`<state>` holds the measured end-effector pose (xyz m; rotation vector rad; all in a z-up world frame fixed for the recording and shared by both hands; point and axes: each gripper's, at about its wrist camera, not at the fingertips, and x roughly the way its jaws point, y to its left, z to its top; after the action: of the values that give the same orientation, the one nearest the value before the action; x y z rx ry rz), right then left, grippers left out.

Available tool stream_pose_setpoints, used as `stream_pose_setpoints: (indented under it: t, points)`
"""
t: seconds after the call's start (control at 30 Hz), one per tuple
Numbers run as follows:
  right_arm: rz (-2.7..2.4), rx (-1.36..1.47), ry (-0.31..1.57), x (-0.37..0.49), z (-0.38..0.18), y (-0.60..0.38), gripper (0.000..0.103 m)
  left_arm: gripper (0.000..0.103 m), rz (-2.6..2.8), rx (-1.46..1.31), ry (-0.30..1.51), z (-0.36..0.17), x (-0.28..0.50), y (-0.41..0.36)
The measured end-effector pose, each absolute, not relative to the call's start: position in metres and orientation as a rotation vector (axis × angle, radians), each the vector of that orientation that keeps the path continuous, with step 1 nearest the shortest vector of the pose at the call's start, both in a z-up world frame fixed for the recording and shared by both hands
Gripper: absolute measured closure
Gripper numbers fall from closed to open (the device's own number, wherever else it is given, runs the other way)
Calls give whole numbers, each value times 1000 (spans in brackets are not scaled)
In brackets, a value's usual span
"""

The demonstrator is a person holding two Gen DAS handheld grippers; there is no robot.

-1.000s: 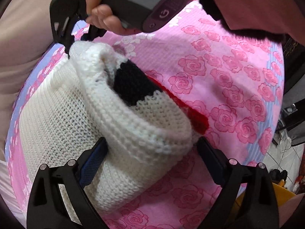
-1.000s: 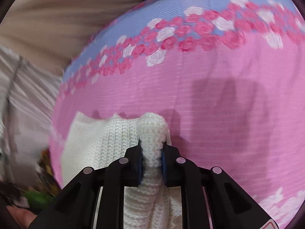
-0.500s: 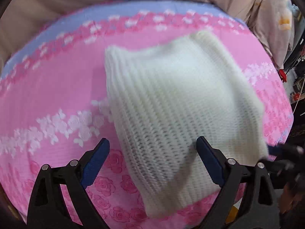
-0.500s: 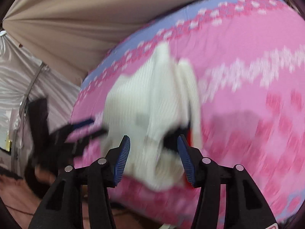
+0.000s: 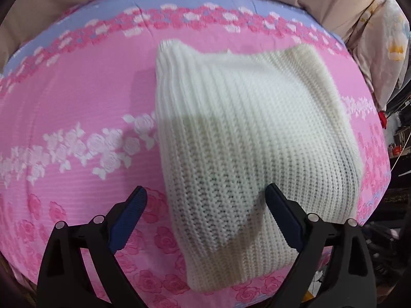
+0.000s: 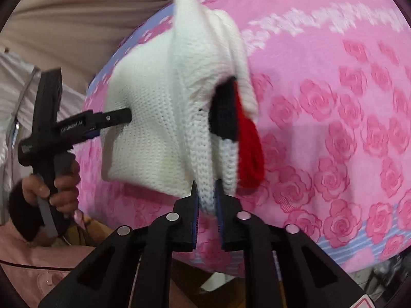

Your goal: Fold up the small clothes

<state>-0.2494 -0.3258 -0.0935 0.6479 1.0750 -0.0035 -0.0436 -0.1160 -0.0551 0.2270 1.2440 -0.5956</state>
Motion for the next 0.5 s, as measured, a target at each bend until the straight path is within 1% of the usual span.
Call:
stream_pose_setpoints:
  t: [0.03, 0.1, 0.13, 0.17, 0.23, 0.3, 0.33, 0.37, 0.4, 0.43, 0.47, 0.5]
  points:
    - [-31, 624, 1061, -249, -81, -327, 83, 12, -590, 220, 1230, -50, -43, -114]
    - [-89, 615, 979, -249, -49, -336, 69, 12, -573, 204, 1199, -41, -36, -110]
    - [-114, 625, 928, -246, -35, -343, 55, 12, -567, 193, 1188, -38, -31, -111]
    - [-131, 636, 881, -240, -23, -351, 47, 12, -545, 186, 1177, -36, -23, -114]
    - [-130, 631, 821, -213, -4, -365, 47, 12, -520, 173, 1158, -35, -6, -118]
    - [-91, 608, 804, -174, 3, -369, 66, 12, -450, 211, 1161, -49, 18, -131]
    - [-39, 583, 805, -151, 2, -369, 82, 11, -425, 217, 1187, -62, 30, -135]
    - [-1, 570, 821, -132, -2, -367, 93, 11, -426, 202, 1208, -72, 36, -135]
    - [28, 555, 857, -114, -12, -365, 98, 9, -425, 184, 1218, -79, 41, -133]
    - [17, 523, 904, -101, -24, -364, 98, 6, -430, 163, 1213, -82, 45, -134]
    - [-39, 473, 969, -89, -44, -369, 103, 6, -438, 161, 1211, -83, 46, -134]
    - [-89, 449, 1025, -83, -64, -378, 103, 6, -437, 161, 1210, -81, 46, -136]
